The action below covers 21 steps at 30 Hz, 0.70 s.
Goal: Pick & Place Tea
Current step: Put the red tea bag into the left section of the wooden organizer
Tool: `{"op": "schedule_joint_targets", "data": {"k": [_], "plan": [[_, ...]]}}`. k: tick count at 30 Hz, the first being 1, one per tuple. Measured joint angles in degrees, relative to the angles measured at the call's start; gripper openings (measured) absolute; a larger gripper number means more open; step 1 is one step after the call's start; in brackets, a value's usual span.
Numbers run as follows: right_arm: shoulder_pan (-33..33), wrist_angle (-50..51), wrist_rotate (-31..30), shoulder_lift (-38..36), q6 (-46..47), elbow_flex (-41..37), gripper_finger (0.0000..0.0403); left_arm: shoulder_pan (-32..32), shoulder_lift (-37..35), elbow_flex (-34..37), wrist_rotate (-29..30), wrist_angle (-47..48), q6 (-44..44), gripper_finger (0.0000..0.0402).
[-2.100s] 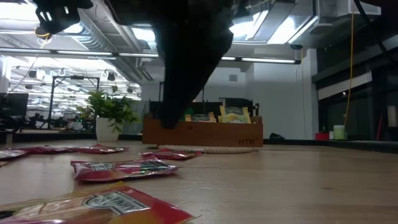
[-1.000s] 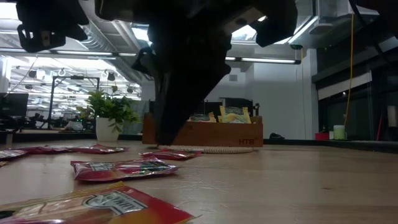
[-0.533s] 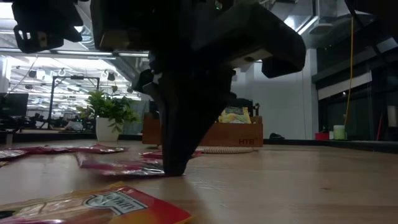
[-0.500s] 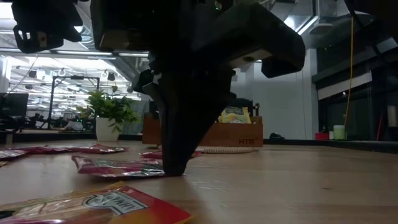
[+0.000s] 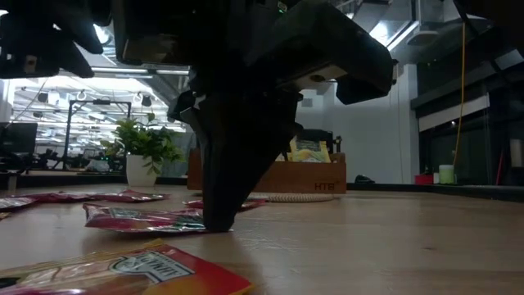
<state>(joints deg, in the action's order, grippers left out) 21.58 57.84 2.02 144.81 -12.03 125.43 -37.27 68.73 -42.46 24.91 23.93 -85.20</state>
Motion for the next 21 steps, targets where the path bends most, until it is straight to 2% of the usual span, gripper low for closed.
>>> {"op": "schedule_joint_targets", "data": {"k": [6, 11, 14, 21], "plan": [[0.0, -0.69, 0.01, 0.0, 0.0, -0.07, 0.0, 0.67, 5.21, 0.0, -4.85, -3.5, 6.98, 0.0197], [0.0, -0.72, 0.49, 0.02, -0.02, -0.09, 0.0, 0.16, 9.41, 0.02, -5.98, -8.46, 18.33, 0.0248], [-0.04, -0.75, 1.51, 0.02, -0.02, -0.09, 0.0, -0.03, 12.3, 0.02, -8.64, -11.16, 23.65, 0.0269], [-0.04, -1.01, 2.08, 0.02, 0.51, -0.11, 0.0, -0.2, 18.44, 0.02, -10.05, -16.54, 19.93, 0.0285]]}}
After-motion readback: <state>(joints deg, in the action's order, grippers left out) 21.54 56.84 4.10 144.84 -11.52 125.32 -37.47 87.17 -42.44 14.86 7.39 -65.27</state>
